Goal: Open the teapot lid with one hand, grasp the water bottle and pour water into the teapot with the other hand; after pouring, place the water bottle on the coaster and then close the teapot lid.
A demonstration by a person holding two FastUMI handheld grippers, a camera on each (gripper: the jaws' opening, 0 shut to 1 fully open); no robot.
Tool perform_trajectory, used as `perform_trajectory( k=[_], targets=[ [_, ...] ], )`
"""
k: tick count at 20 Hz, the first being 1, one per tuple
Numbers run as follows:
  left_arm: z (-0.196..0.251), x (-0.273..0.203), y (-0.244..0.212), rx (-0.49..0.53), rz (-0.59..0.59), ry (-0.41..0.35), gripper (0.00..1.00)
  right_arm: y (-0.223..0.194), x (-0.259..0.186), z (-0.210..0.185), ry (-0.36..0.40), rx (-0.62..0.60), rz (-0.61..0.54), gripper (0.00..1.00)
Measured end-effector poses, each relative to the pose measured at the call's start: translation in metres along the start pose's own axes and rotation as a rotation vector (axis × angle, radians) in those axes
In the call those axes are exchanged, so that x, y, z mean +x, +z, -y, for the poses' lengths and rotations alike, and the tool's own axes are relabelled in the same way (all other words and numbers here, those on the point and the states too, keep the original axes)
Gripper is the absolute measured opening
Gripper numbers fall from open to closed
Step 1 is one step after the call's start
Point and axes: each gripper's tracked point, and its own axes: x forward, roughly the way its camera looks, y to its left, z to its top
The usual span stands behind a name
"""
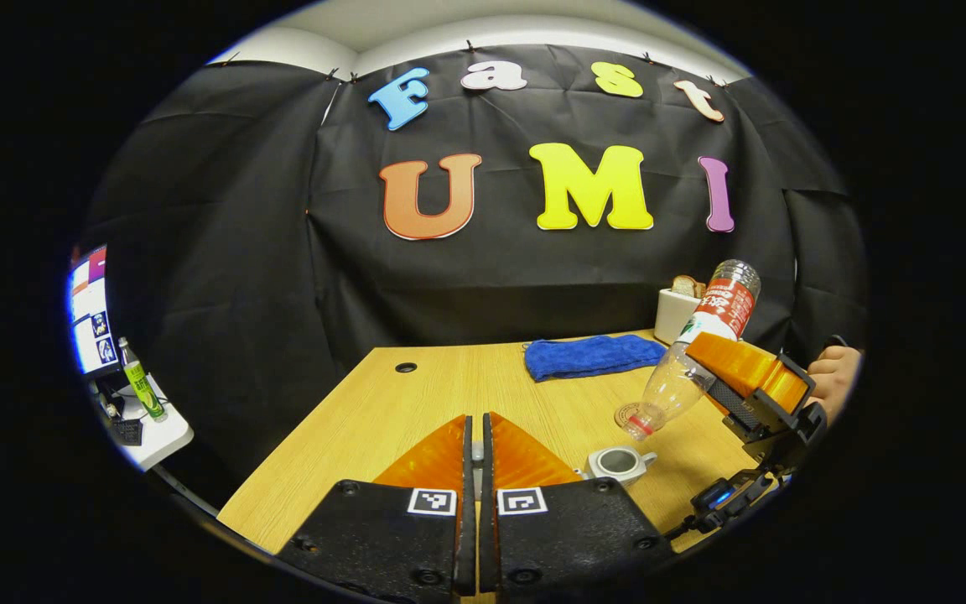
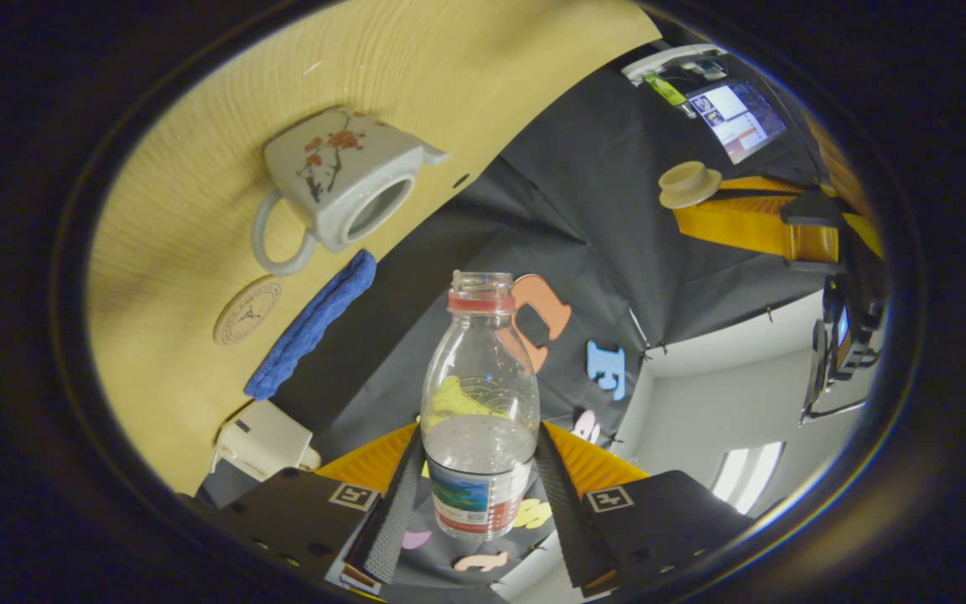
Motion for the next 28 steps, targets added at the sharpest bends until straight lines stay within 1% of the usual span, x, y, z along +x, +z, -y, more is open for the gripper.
perform_trajectory(
  k=[3,5,6,7,9,10,11,12,13,14,15,16,17,18,21,23,24,25,27,28],
  targets=[
    [-0.002,0.003,-0.003,-0.011,-0.009,0.008,0.04,-0.011,0.005,-0.017,0.079,0.221,-0.034,0.75],
    [-0.002,0.006,-0.007,-0.026,-0.02,0.004,0.04,-0.019,0.005,-0.025,0.123,0.409,-0.054,0.75],
    [-0.001,0.008,-0.008,-0.033,-0.025,0.005,0.04,-0.024,0.006,-0.029,0.146,0.5,-0.071,0.77],
    [0.0,0.01,-0.009,-0.038,-0.029,0.005,0.04,-0.031,0.006,-0.032,0.166,0.591,-0.088,0.75],
    [0.002,0.012,-0.011,-0.051,-0.033,-0.001,0.04,-0.039,0.008,-0.04,0.22,0.772,-0.119,0.77],
    [0.005,0.013,-0.011,-0.048,-0.03,-0.009,0.04,-0.043,0.009,-0.043,0.237,0.851,-0.123,0.75],
    [0.008,0.015,-0.009,-0.036,-0.02,-0.013,0.04,-0.046,0.011,-0.043,0.243,0.915,-0.135,0.77],
    [0.01,0.016,-0.009,-0.025,-0.018,-0.014,0.04,-0.051,0.012,-0.045,0.247,0.984,-0.153,0.77],
    [0.013,0.016,-0.01,-0.017,-0.019,-0.013,0.04,-0.055,0.017,-0.055,0.268,1.064,-0.175,0.77],
    [0.016,0.016,-0.01,-0.012,-0.019,-0.016,0.04,-0.058,0.026,-0.059,0.291,1.161,-0.2,0.75],
    [0.019,0.017,-0.009,-0.011,-0.016,-0.023,0.04,-0.059,0.032,-0.068,0.322,1.28,-0.219,0.77],
    [0.022,0.017,-0.007,-0.013,-0.011,-0.031,0.04,-0.054,0.036,-0.074,0.352,1.407,-0.233,0.75],
    [0.023,0.016,-0.008,-0.016,-0.008,-0.037,0.04,-0.053,0.038,-0.082,0.377,1.519,-0.257,0.77],
    [0.024,0.016,-0.007,-0.012,-0.005,-0.037,0.04,-0.052,0.042,-0.088,0.391,1.625,-0.283,0.74],
    [0.022,0.017,-0.004,-0.015,0.004,-0.028,0.04,-0.043,0.054,-0.109,0.446,1.92,-0.351,0.77],
    [0.017,0.019,-0.006,-0.019,0.001,-0.016,0.04,-0.025,0.06,-0.122,0.528,2.103,-0.39,0.77],
    [0.017,0.02,-0.007,-0.022,-0.002,-0.013,0.04,-0.018,0.063,-0.128,0.557,2.172,-0.407,0.77],
    [0.016,0.022,-0.008,-0.027,-0.006,-0.01,0.04,-0.014,0.067,-0.134,0.578,2.214,-0.424,0.76],
    [0.014,0.023,-0.011,-0.035,-0.015,-0.007,0.04,-0.008,0.07,-0.143,0.597,2.235,-0.445,0.75],
    [0.014,0.024,-0.012,-0.037,-0.017,-0.006,0.04,-0.007,0.074,-0.142,0.583,2.232,-0.436,0.75]
  ],
)
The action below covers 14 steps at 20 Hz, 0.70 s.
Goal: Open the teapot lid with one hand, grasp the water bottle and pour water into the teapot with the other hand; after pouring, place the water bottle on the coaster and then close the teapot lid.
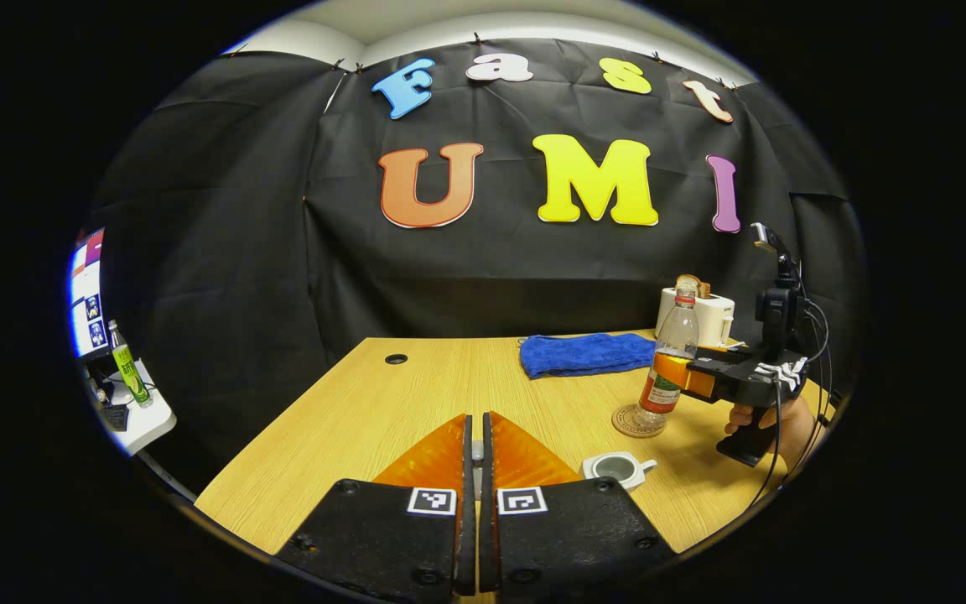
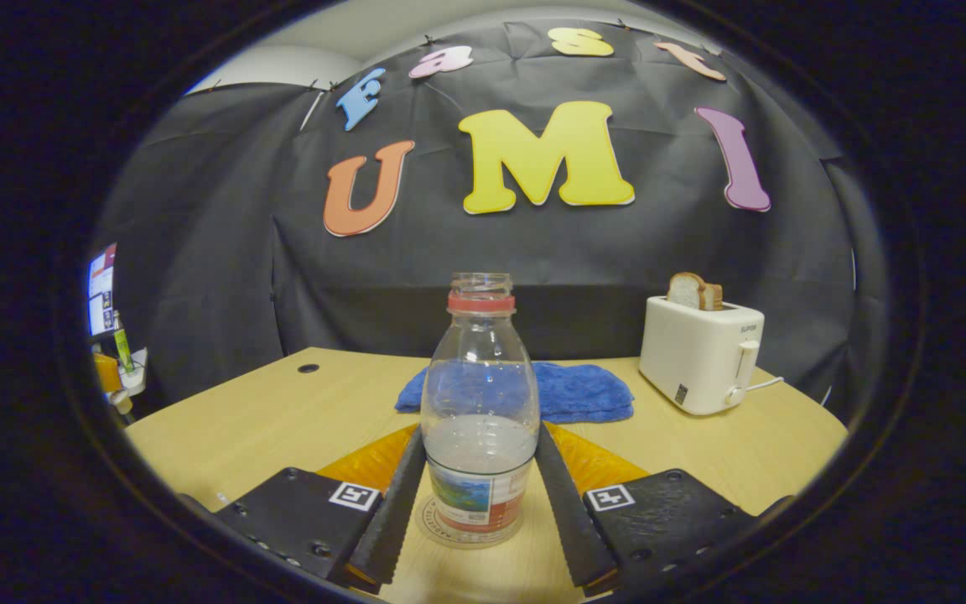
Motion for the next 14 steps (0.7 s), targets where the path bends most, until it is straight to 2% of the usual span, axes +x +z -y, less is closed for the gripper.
perform_trajectory(
  k=[9,12,14],
  targets=[
    [0.005,0.001,-0.002,0.009,-0.009,-0.014,0.04,0.003,0.01,-0.015,0.007,-0.115,0.026,0.75],
    [0.005,0.002,-0.004,0.014,-0.011,-0.012,0.04,-0.001,0.01,-0.018,0.03,-0.122,0.008,0.78],
    [0.006,0.001,-0.002,0.016,-0.008,-0.013,0.04,-0.003,0.011,-0.016,0.036,-0.119,-0.005,0.9]
  ],
)
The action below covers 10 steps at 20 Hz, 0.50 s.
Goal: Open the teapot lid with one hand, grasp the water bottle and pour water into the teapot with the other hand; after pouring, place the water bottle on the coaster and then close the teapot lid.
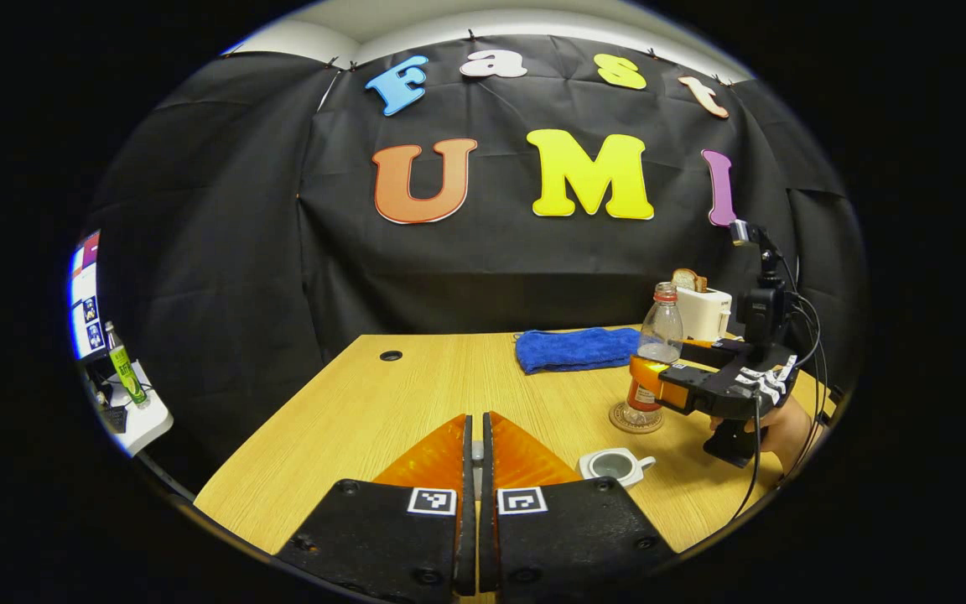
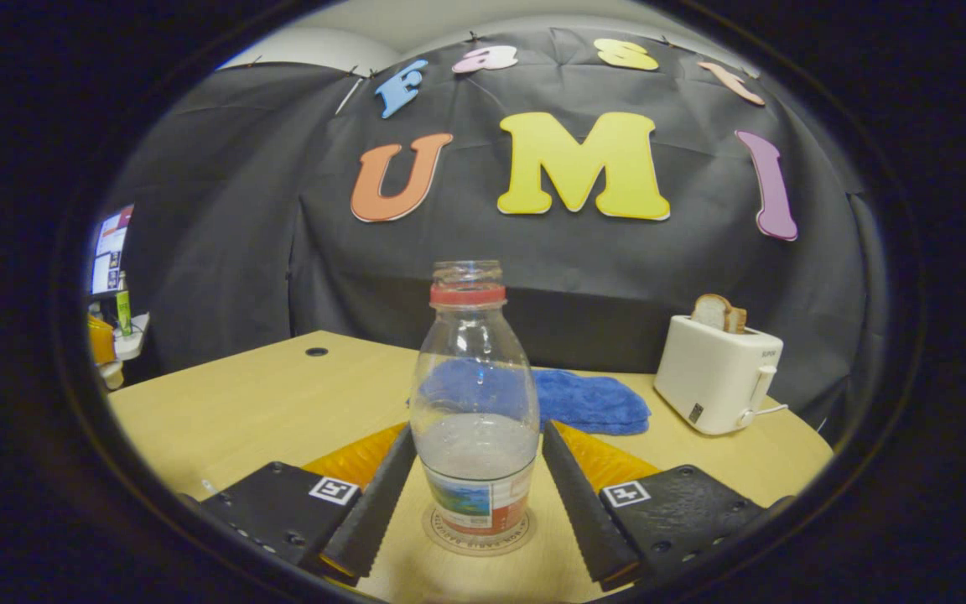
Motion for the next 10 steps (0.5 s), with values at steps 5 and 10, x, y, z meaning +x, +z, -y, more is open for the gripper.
perform_trajectory(
  k=[5,10],
  targets=[
    [0.007,0.004,0.001,-0.014,0.012,-0.022,0.04,0.005,-0.006,0.009,-0.008,0.008,0.016,0.96],
    [0.042,0.013,0.002,-0.067,0.039,-0.142,0.04,0.017,-0.027,0.015,0.025,0.048,0.072,0.95]
  ],
)
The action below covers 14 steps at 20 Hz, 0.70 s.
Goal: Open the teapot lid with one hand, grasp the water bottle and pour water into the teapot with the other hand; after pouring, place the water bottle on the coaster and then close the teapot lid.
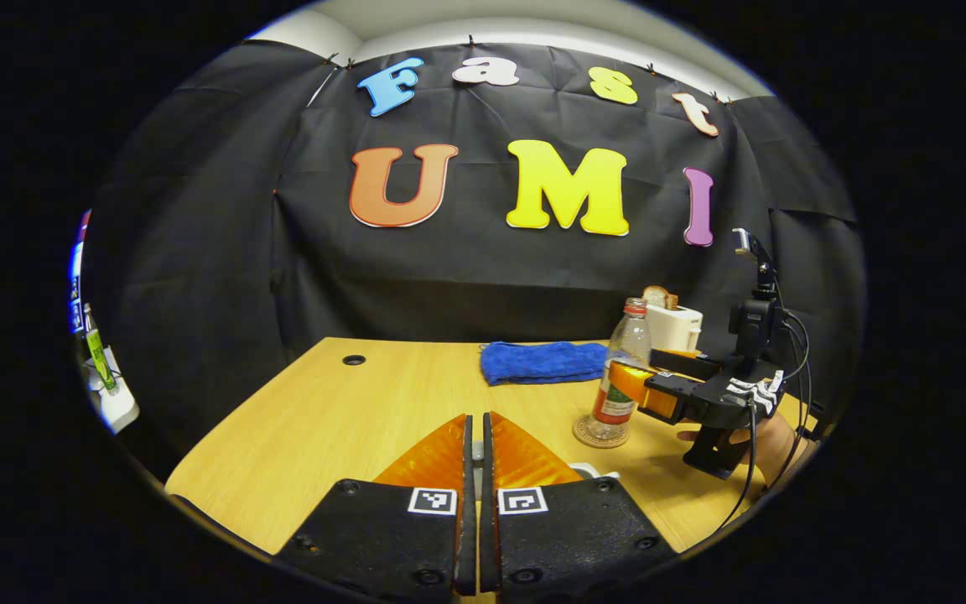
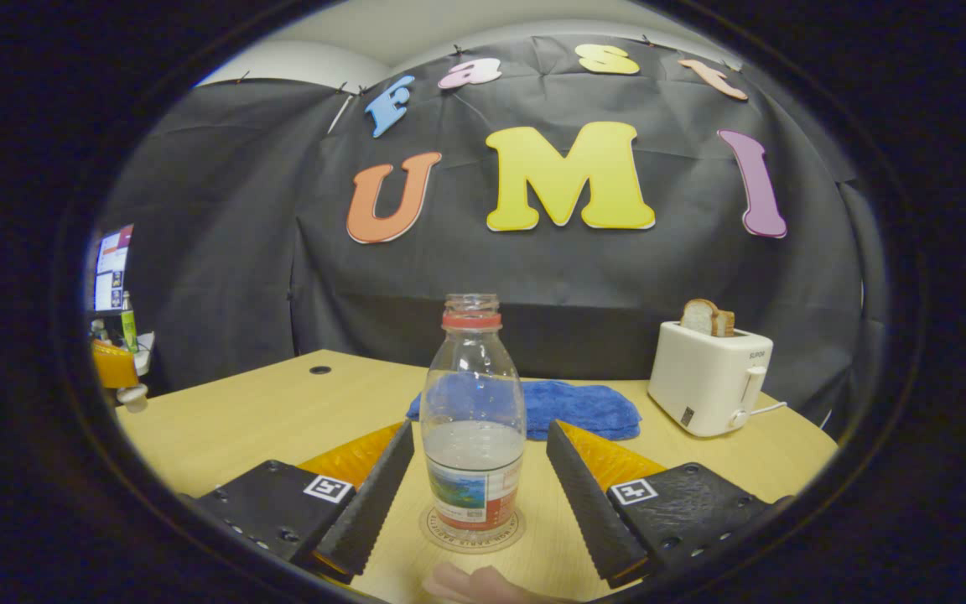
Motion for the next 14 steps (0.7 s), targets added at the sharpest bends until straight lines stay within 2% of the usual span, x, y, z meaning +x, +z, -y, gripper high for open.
perform_trajectory(
  k=[4,6,8,11,14],
  targets=[
    [0.014,0.012,-0.013,0.013,-0.022,-0.02,0.04,0.005,-0.024,0.001,0.033,-0.001,0.029,0.96],
    [0.031,0.018,-0.014,0.02,-0.002,-0.064,0.04,0.006,-0.043,0.008,0.027,0.0,0.047,0.95],
    [0.05,0.025,-0.014,0.01,0.021,-0.124,0.04,0.007,-0.063,0.021,-0.012,-0.007,0.072,0.97],
    [0.087,0.026,-0.017,-0.067,0.034,-0.24,0.04,0.008,-0.09,0.041,-0.069,-0.011,0.117,0.95],
    [0.099,0.034,-0.02,-0.063,0.048,-0.248,0.04,0.008,-0.109,0.052,-0.079,0.01,0.142,0.95]
  ],
)
